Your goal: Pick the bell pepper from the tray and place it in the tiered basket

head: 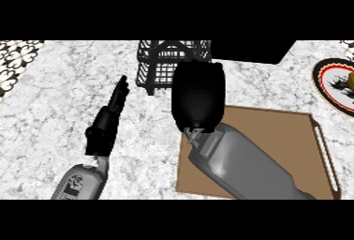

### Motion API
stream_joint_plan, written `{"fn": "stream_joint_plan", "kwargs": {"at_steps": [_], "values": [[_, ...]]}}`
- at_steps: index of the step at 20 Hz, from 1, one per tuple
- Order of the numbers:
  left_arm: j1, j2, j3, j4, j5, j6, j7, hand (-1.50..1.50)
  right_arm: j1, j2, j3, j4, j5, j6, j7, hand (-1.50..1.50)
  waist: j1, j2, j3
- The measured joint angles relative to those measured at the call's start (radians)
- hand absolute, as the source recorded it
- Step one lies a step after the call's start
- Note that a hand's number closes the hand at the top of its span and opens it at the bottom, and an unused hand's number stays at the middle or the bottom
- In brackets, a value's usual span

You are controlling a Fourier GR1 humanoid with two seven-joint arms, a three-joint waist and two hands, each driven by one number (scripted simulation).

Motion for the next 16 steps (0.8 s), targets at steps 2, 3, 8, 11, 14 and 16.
{"fn": "stream_joint_plan", "kwargs": {"at_steps": [2,3,8,11,14,16], "values": [[-0.007,-0.006,-0.002,0.003,-0.005,0.005,0.003,0.00,-0.077,-0.002,-0.017,0.015,-0.043,-0.001,0.026,1.50,-0.001,-0.002,-0.001],[-0.007,-0.006,0.001,0.007,-0.004,0.006,0.002,0.00,-0.111,-0.002,-0.027,0.025,-0.065,-0.003,0.040,1.50,-0.005,-0.002,-0.001],[-0.008,-0.001,0.006,0.018,0.000,-0.004,-0.005,0.00,-0.279,-0.003,-0.096,0.093,-0.183,-0.039,0.099,1.50,-0.002,0.001,-0.001],[-0.018,-0.005,0.009,0.033,-0.003,-0.002,-0.013,0.00,-0.366,-0.002,-0.138,0.155,-0.251,-0.087,0.125,1.50,-0.002,0.006,-0.001],[-0.012,-0.017,-0.003,0.026,-0.012,0.007,-0.011,0.00,-0.459,-0.002,-0.154,0.252,-0.302,-0.120,0.133,1.50,-0.003,0.008,-0.001],[-0.018,-0.017,0.003,0.024,-0.013,0.010,-0.009,0.00,-0.513,-0.001,-0.163,0.320,-0.316,-0.146,0.133,1.50,-0.007,0.010,-0.001]]}}
